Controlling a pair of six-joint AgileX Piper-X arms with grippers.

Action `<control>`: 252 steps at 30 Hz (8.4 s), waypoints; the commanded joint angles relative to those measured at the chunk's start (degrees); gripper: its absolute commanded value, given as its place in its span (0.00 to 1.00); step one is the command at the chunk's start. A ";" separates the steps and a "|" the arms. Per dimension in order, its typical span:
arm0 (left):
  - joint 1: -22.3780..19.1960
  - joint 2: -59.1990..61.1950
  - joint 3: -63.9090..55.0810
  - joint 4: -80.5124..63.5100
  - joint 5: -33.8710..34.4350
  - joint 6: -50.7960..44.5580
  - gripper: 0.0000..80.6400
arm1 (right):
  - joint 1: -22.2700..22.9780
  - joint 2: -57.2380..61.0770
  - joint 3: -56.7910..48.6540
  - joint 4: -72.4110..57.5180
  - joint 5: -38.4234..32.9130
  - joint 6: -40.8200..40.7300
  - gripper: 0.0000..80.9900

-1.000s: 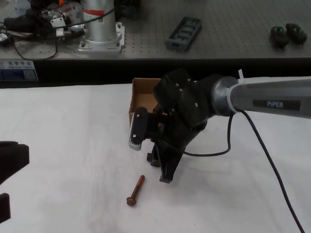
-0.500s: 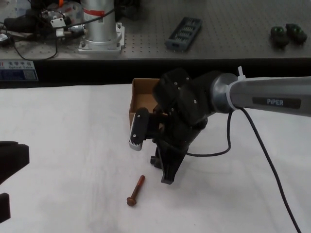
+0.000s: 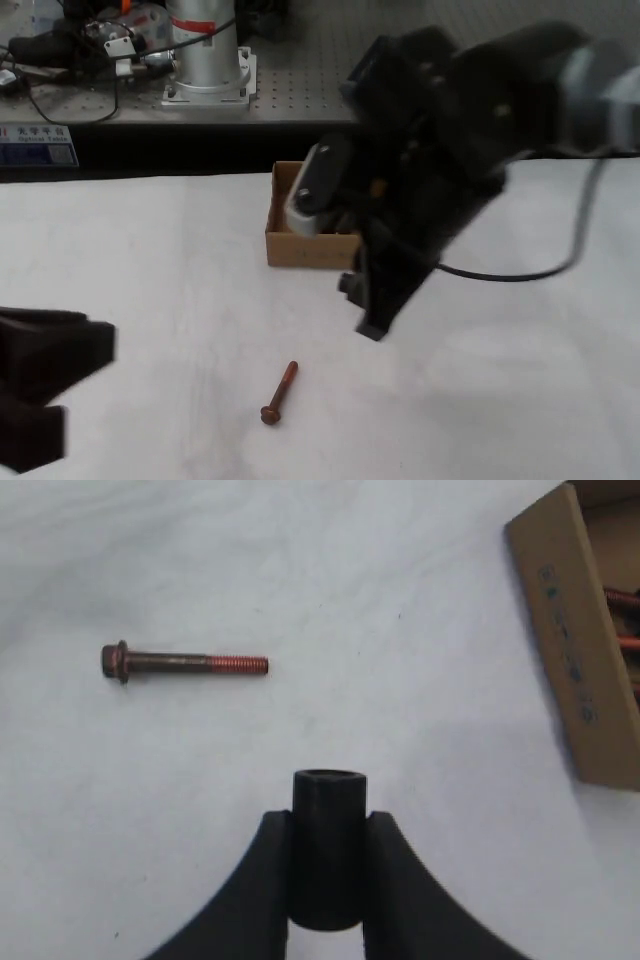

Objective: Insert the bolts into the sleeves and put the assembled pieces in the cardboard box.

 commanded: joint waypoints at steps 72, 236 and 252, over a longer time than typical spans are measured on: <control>-8.45 72.27 -19.10 -14.94 -10.42 16.99 0.11 | -0.23 -44.36 27.97 9.51 -2.98 7.21 0.02; -15.19 68.06 -13.40 -19.68 -16.70 -64.83 0.37 | -0.23 -44.51 27.97 11.70 -2.81 11.02 0.02; -15.19 68.74 -13.40 -19.68 -15.92 -64.61 0.01 | -0.23 -44.51 27.97 11.70 -2.81 11.02 0.02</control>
